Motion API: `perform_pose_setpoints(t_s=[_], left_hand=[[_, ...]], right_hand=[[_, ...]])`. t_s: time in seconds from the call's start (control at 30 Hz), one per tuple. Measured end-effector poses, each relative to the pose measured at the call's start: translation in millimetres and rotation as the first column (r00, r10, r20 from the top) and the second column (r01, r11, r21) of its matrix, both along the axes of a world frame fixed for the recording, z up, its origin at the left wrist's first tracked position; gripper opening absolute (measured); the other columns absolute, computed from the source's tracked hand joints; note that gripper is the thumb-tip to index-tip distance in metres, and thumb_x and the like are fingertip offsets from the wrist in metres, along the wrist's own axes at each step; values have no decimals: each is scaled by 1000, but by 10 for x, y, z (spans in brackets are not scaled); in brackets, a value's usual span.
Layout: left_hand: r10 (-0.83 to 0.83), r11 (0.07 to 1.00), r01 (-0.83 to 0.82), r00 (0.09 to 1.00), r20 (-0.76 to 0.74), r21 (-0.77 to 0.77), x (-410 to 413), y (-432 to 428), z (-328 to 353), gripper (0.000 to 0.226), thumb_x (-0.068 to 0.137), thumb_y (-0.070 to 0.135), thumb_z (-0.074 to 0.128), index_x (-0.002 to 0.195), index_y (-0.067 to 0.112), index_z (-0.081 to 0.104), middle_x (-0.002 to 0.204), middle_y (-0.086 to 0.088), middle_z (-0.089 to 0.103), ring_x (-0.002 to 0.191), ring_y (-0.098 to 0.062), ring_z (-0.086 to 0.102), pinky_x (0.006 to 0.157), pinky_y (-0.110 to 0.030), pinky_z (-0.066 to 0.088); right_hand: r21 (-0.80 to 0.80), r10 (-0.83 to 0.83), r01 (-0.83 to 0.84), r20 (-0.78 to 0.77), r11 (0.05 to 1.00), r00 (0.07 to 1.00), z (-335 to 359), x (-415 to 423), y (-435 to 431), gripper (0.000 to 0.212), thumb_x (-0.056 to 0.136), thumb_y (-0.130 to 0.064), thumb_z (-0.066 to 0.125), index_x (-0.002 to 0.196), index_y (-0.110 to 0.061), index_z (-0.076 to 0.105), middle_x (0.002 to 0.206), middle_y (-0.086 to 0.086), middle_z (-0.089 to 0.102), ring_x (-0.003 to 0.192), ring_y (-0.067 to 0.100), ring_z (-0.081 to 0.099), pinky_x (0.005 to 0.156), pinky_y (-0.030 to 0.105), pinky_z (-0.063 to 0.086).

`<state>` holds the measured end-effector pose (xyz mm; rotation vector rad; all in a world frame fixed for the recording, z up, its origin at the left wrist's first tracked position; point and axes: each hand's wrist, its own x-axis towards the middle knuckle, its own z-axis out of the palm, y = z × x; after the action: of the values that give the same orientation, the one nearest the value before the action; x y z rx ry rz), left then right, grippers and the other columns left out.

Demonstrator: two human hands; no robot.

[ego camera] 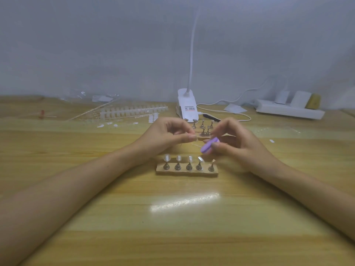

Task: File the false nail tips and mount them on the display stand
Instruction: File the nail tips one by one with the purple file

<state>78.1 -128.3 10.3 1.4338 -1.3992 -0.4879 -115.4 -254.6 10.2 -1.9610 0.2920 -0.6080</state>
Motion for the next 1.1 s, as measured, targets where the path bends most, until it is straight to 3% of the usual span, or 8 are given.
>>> perform_pose_setpoints(t_s=[0.1, 0.17, 0.33, 0.53, 0.73, 0.93, 1.03, 1.1], left_hand=[[-24, 999, 26, 998, -51, 35, 2, 22, 28, 6, 82, 28, 75, 76, 26, 74, 74, 13, 69, 77, 2, 62, 75, -5, 43], [-51, 997, 57, 995, -89, 58, -17, 32, 57, 6, 81, 26, 74, 77, 22, 74, 78, 11, 72, 79, 3, 65, 75, -6, 45], [-120, 989, 129, 987, -110, 72, -134, 33, 178, 12, 86, 12, 72, 77, 19, 72, 74, 14, 72, 76, 7, 66, 68, -3, 44], [-169, 984, 174, 980, -102, 46, -299, 97, 383, 14, 91, 7, 63, 80, 15, 66, 58, 22, 62, 57, 11, 56, 53, 1, 37], [-37, 995, 51, 986, -163, 85, -398, 125, 461, 16, 77, 42, 68, 79, 27, 71, 72, 12, 61, 58, 2, 42, 51, -13, 31], [-50, 998, 57, 982, -182, 31, -451, 140, 534, 14, 88, 33, 67, 76, 28, 71, 71, 18, 66, 64, 10, 56, 55, -2, 38], [4, 1000, -4, 1000, 9, 19, -431, 143, 531, 17, 83, 42, 70, 90, 26, 69, 82, 7, 69, 77, -9, 61, 70, -14, 45], [-13, 995, -11, 972, 236, 97, -409, 150, 483, 40, 74, 41, 80, 107, 28, 62, 91, 11, 70, 93, -5, 60, 81, -22, 45]], right_hand=[[-343, -78, 40, -97, 938, 992, -27, -51, -52, 6, 94, -3, 64, 97, -7, 61, 102, 9, 67, 101, 23, 68, 94, 46, 51], [-537, -160, 137, 4, 832, 987, 32, -61, -62, 10, 91, -8, 69, 99, -13, 65, 106, 2, 64, 107, 18, 60, 98, 43, 46], [-526, 72, 13, 140, 850, 988, 268, -48, 139, 20, 84, -14, 72, 104, -13, 72, 97, 5, 70, 92, 19, 69, 84, 30, 56], [-448, -34, 140, 236, 883, 971, 405, -83, 271, 14, 78, -13, 78, 92, -9, 76, 85, -2, 73, 81, 13, 72, 74, 26, 59], [-399, -62, 164, 256, 902, 965, 545, -121, 300, 13, 76, -20, 81, 89, -18, 77, 82, -8, 74, 85, 14, 73, 75, 33, 61], [-395, -71, 192, 299, 898, 951, 580, -115, 295, 10, 78, -21, 81, 87, -20, 76, 82, -9, 74, 84, 15, 74, 71, 31, 61], [-350, -93, 193, 283, 916, 955, 546, -144, 241, 13, 79, -25, 80, 87, -16, 76, 82, -7, 75, 82, 16, 74, 69, 28, 61], [-251, -133, 200, 260, 947, 956, 457, -195, 220, 15, 75, -26, 79, 84, -15, 75, 81, -4, 76, 79, 14, 73, 68, 28, 61]])
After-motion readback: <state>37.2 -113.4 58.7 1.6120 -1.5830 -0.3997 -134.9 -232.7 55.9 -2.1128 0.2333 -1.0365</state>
